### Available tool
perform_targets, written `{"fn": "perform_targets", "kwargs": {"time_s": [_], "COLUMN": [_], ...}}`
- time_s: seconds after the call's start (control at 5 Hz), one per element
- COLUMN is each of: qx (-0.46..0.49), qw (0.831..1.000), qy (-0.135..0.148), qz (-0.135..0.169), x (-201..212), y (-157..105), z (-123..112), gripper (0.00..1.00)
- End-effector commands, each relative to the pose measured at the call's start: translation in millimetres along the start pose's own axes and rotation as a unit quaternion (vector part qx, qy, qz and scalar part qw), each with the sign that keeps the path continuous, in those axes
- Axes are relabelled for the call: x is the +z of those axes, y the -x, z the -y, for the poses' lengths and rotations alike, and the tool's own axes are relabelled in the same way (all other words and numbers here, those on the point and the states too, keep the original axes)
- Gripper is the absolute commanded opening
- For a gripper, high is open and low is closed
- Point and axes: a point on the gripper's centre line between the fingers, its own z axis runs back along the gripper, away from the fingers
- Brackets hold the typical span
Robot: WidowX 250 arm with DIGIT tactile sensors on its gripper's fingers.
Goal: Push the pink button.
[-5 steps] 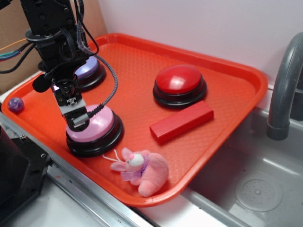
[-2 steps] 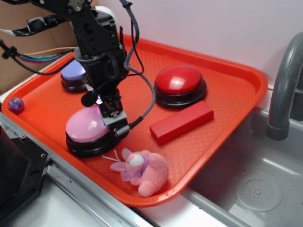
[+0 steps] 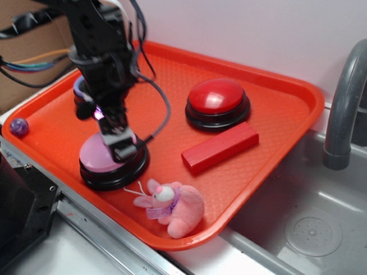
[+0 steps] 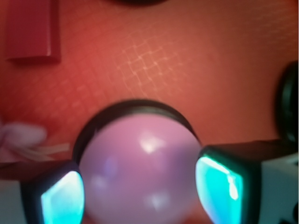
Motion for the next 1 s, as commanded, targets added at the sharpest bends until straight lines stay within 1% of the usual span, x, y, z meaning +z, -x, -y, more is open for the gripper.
{"fn": "perform_targets", "kwargs": {"time_s": [0.0,0.2,0.4,0.8], "qx": [0.014,0.036,0.071,0.105], "qw": [1.0,0.999,0.997,0.994], "qy": [-0.012,0.003,0.022,0.024], "qz": [0.024,0.013,0.009,0.011], "x": [51,54,60,68], "y": [-1,0,4,7], "z": [-4,-10,-16,-27], "gripper": [1.0,1.0,1.0,1.0]}}
